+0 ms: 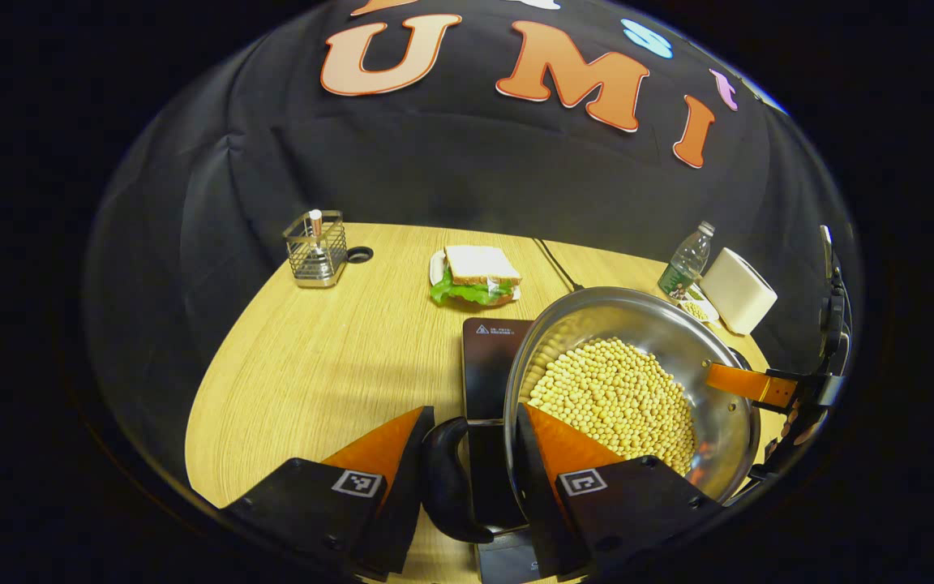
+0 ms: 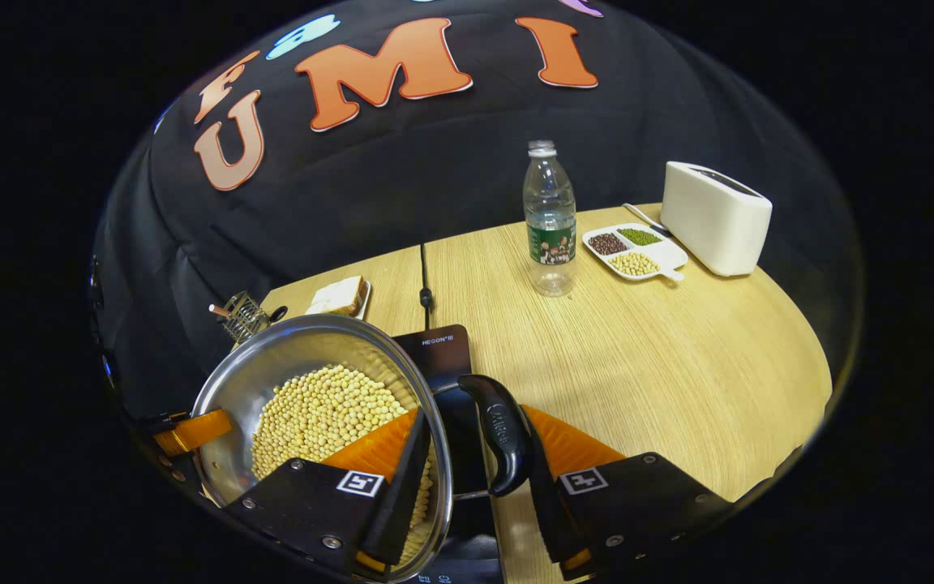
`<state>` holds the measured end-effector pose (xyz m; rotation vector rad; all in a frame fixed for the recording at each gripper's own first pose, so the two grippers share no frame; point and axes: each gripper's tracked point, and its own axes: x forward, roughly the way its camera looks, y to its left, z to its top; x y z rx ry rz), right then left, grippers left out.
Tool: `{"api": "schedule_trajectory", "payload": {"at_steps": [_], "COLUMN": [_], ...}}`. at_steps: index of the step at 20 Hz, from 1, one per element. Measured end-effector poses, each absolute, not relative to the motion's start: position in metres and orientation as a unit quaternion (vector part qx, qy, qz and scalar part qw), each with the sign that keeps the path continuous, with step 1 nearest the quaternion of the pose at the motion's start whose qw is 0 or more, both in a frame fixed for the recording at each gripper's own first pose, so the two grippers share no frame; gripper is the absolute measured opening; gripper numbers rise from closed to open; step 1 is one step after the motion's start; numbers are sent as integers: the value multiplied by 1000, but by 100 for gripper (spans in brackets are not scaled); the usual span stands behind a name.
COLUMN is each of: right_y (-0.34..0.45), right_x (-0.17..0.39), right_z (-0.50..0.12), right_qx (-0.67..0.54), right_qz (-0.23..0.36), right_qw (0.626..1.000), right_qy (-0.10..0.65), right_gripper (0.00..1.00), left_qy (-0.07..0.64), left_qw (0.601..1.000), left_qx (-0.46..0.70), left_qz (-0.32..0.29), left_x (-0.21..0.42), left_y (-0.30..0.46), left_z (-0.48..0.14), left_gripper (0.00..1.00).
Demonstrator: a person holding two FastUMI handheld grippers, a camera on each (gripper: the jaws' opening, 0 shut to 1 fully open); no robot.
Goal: First push the handle of the pot to place it horizontally, then grasp the pot with both hands and set it on the induction cooktop.
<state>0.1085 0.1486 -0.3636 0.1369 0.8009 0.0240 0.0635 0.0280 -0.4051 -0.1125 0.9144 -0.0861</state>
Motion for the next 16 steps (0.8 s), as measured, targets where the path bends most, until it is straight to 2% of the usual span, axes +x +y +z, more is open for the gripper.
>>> {"api": "schedule_trajectory", "payload": {"at_steps": [3, 4, 6, 7, 8, 9, 11, 16], "right_y": [150, 144, 131, 123, 114, 107, 90, 61], "right_x": [110, 112, 114, 112, 110, 108, 102, 72], "right_z": [-335, -323, -293, -277, -260, -242, -202, -93], "right_qx": [59, 54, 45, 42, 38, 32, 20, 11], "right_qz": [31, 32, 33, 29, 27, 25, 21, 18], "right_qw": [932, 937, 947, 952, 957, 962, 972, 990], "right_qy": [355, 344, 317, 303, 288, 271, 235, 141], "right_gripper": [68, 70, 82, 91, 94, 94, 94, 94], "left_qy": [450, 450, 425, 412, 396, 378, 325, 159], "left_qw": [890, 891, 904, 910, 917, 924, 943, 985], "left_qx": [-59, -55, -43, -40, -47, -59, -73, -44], "left_qz": [-40, -35, -16, -9, -3, 2, 14, 45], "left_x": [59, 59, 66, 69, 70, 72, 79, 76], "left_y": [31, 32, 41, 46, 47, 46, 49, 59], "left_z": [-407, -403, -385, -372, -353, -332, -284, -125], "left_gripper": [69, 66, 76, 86, 96, 99, 97, 98]}}
